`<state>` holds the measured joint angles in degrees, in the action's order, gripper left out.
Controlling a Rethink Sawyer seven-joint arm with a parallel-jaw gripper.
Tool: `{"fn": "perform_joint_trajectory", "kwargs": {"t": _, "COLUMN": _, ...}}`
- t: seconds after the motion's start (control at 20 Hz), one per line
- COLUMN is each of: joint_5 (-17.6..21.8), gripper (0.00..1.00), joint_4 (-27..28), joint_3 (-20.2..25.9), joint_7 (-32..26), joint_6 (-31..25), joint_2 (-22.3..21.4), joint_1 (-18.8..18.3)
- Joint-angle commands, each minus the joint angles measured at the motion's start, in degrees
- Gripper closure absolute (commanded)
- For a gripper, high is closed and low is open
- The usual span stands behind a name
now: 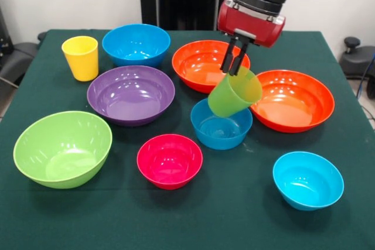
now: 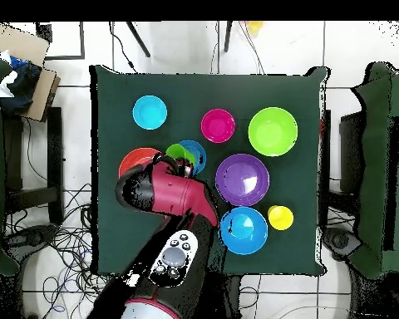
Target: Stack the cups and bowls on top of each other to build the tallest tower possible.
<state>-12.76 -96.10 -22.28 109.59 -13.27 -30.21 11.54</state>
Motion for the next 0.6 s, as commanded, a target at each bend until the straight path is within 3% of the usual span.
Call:
{"fn": "perform_joint_trajectory", "kwargs": {"t": 0.05, "joint_5": 5.4, "gripper": 1.00, "joint_4": -4.7, "joint_3": 9.4, "joint_7": 2.3, "joint_6": 1.8, "joint_2": -0.6, "joint_1": -1.8}}
{"fn": "perform_joint_trajectory", "kwargs": {"t": 0.6, "joint_5": 5.6, "gripper": 1.00, "joint_4": -4.2, "joint_3": 9.0, "joint_7": 4.2, "joint_6": 0.2, "joint_2": -0.8, "joint_1": -0.9}}
